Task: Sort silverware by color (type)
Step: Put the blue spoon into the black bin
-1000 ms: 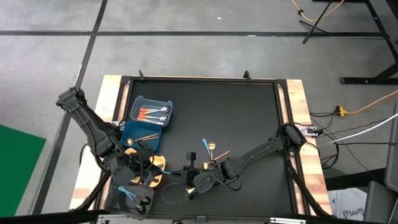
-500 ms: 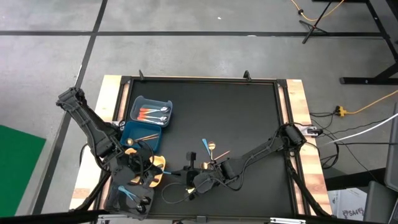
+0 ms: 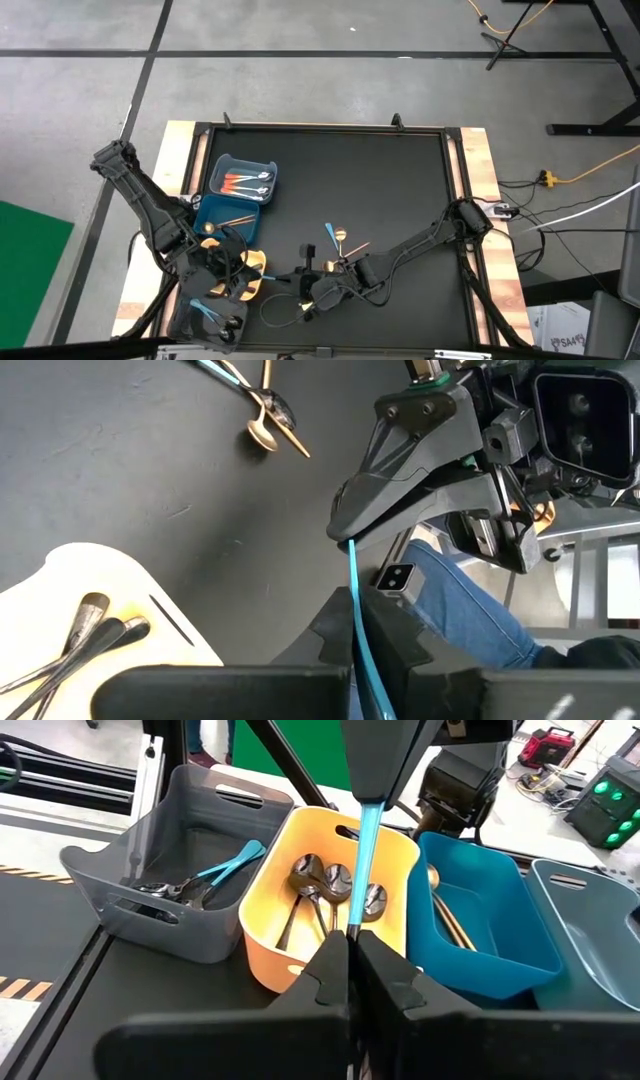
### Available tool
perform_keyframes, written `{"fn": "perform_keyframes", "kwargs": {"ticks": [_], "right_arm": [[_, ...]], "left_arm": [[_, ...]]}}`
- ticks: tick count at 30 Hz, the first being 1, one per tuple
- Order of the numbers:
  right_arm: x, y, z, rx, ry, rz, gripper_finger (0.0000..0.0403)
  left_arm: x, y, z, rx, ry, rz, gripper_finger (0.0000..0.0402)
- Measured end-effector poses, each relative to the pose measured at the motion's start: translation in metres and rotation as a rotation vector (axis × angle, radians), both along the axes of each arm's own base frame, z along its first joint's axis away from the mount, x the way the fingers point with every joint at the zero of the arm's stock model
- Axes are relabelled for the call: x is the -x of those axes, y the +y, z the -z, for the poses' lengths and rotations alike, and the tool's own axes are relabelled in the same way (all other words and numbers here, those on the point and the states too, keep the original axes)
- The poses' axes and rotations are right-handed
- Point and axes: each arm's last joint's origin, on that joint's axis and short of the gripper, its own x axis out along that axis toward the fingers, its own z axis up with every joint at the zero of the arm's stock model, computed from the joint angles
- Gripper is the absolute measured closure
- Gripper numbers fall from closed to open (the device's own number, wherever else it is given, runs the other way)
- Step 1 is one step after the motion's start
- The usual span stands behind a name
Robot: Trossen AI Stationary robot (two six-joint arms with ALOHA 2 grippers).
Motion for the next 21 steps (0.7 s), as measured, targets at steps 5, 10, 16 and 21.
{"fn": "perform_keyframes", "kwargs": {"ticks": [5,10,16,21], "right_arm": [[0.0,0.001,0.0,-0.013,0.006,-0.03,0.0376],[0.0,0.001,0.0,-0.013,0.006,-0.03,0.034],[0.003,0.005,-0.001,-0.008,0.009,-0.04,0.0341],[0.013,0.01,-0.008,0.057,0.044,-0.08,0.0346]], "left_arm": [[0.0,0.0,0.0,0.009,0.013,0.015,0.0397],[0.002,-0.001,0.002,0.021,0.057,0.051,0.0398],[0.013,-0.001,0.005,0.026,0.146,0.107,0.0398],[0.03,-0.006,-0.002,0.116,0.176,0.153,0.0399]]}}
